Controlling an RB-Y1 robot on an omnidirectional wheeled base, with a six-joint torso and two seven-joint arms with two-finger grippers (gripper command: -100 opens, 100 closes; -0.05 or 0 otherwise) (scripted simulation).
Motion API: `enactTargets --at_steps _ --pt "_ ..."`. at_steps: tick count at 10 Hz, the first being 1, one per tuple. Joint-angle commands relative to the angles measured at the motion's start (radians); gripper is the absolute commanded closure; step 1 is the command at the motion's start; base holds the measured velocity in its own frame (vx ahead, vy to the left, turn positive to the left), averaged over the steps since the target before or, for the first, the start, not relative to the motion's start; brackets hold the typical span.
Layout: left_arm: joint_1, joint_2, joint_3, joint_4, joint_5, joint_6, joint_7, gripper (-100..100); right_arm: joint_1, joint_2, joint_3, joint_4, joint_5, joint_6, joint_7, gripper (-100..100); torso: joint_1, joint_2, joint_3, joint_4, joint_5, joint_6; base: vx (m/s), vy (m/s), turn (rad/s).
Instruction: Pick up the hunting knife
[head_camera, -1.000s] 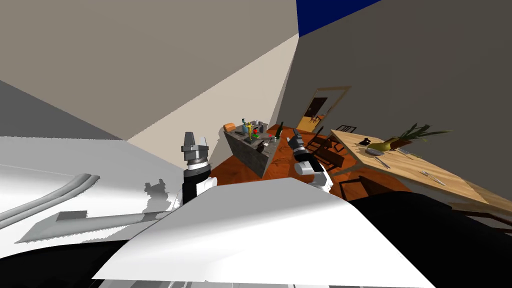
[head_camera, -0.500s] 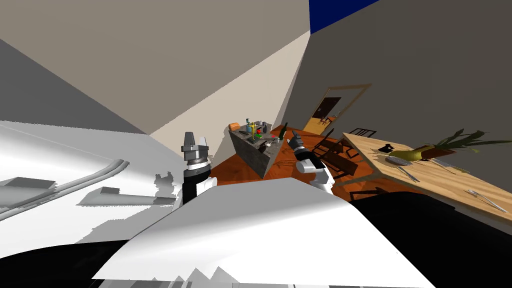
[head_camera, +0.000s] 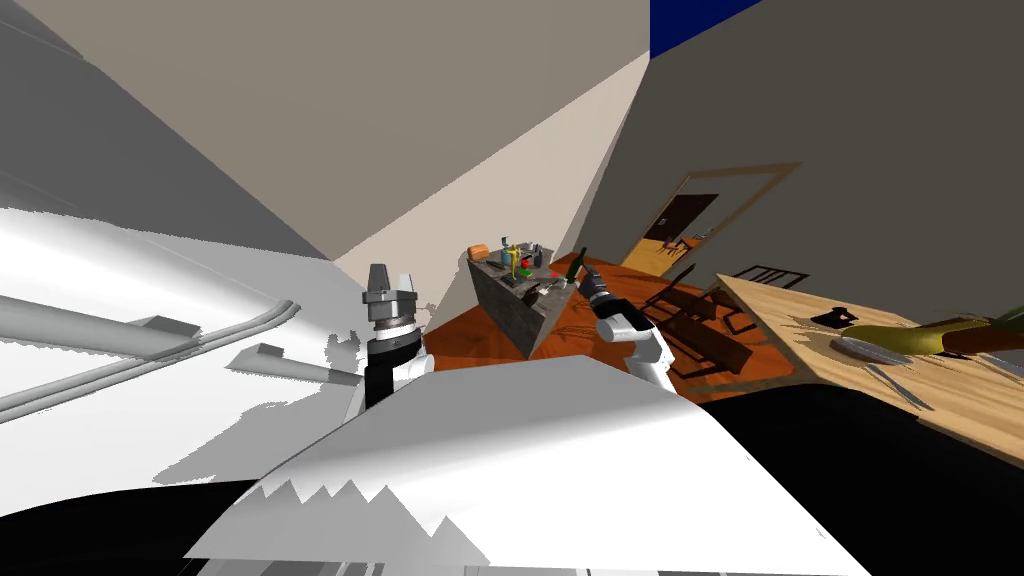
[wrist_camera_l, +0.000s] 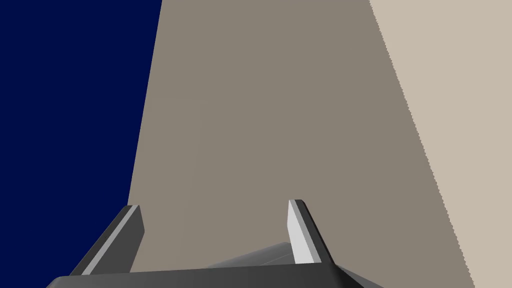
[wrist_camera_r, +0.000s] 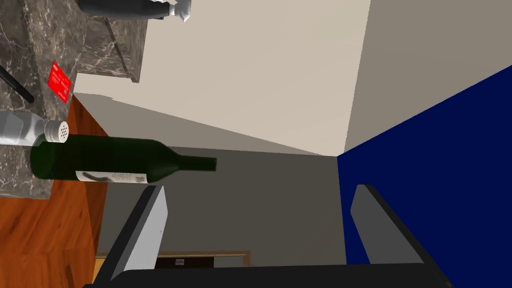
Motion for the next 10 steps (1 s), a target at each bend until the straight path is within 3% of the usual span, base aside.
enactTargets --at_steps 1,10 --pt "0.000 0.000 0.000 0.000 0.000 0.000 0.000 0 -0.006 -0.008 -0.006 0.007 -0.011 0.050 0.008 -100 0.000 0.000 0.000 0.000 0.000 0.000 -0.001 -0.037 0.139" --pt "0.000 0.000 0.000 0.000 0.000 0.000 0.000 0 -0.040 -0.085 -0.045 0.068 -0.095 0.279 0.042 -100 0.002 -0.001 -0.001 0.000 0.000 0.000 0.010 -0.017 0.146"
